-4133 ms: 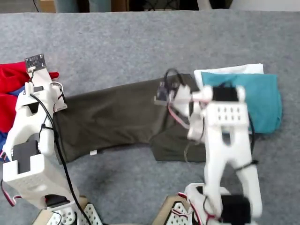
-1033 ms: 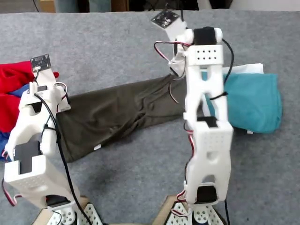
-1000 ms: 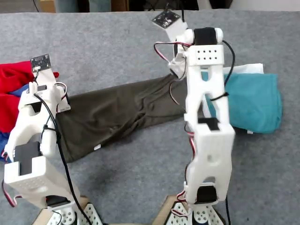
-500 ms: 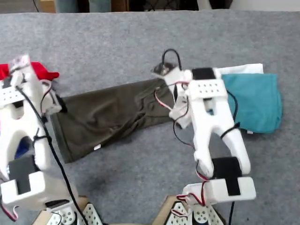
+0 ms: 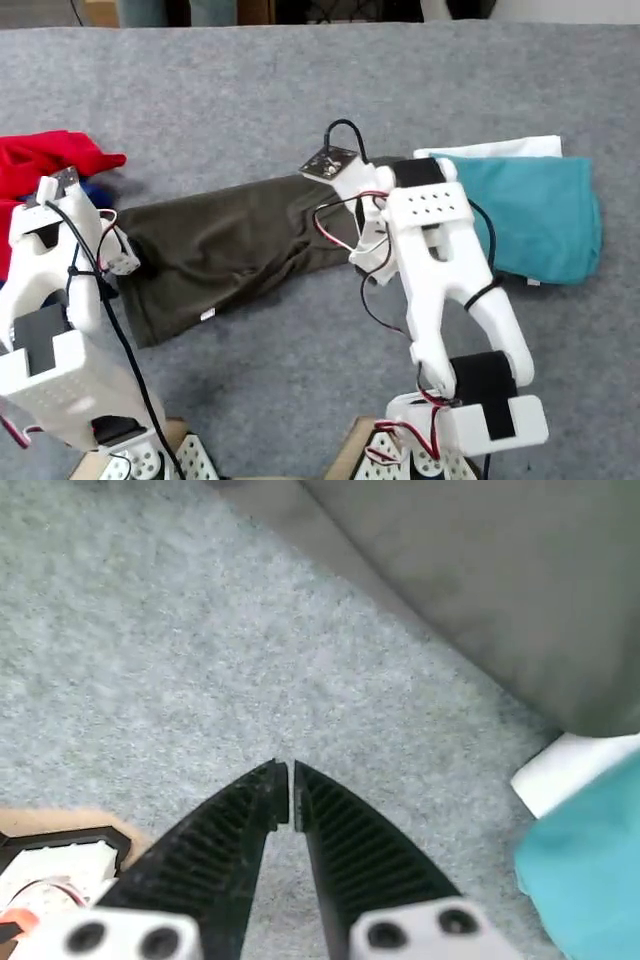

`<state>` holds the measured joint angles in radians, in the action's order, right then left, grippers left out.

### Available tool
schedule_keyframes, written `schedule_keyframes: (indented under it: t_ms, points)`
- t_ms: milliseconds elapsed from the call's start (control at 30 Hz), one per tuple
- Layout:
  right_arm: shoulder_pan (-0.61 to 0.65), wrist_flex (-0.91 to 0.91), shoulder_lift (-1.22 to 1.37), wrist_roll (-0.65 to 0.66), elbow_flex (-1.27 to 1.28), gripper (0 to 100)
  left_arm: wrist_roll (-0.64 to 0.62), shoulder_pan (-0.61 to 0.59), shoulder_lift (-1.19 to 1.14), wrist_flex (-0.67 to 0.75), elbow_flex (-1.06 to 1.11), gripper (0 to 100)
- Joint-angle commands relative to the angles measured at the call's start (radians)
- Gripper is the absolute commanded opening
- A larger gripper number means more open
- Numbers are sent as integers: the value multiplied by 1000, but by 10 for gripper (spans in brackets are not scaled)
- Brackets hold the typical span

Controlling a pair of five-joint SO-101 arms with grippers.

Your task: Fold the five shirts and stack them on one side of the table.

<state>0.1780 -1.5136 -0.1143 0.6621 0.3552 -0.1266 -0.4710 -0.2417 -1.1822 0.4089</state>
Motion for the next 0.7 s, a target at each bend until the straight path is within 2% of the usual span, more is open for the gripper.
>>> schedule_keyframes:
  t_ms: [0,133,333,467,667]
  points:
    - [9,8,-59,11,1,15,-6,1,-40,-35,-50,207]
    - [9,8,-97,9,1,15,-6,36,-66,-38,-70,29]
    - [8,-2,-185,9,-39,15,2,35,-68,-144,-142,30]
    - [5,-21,-213,9,-139,15,173,-51,-77,-278,-295,28]
    - [3,-11,-202,-55,-311,15,316,-151,-75,-545,-582,28]
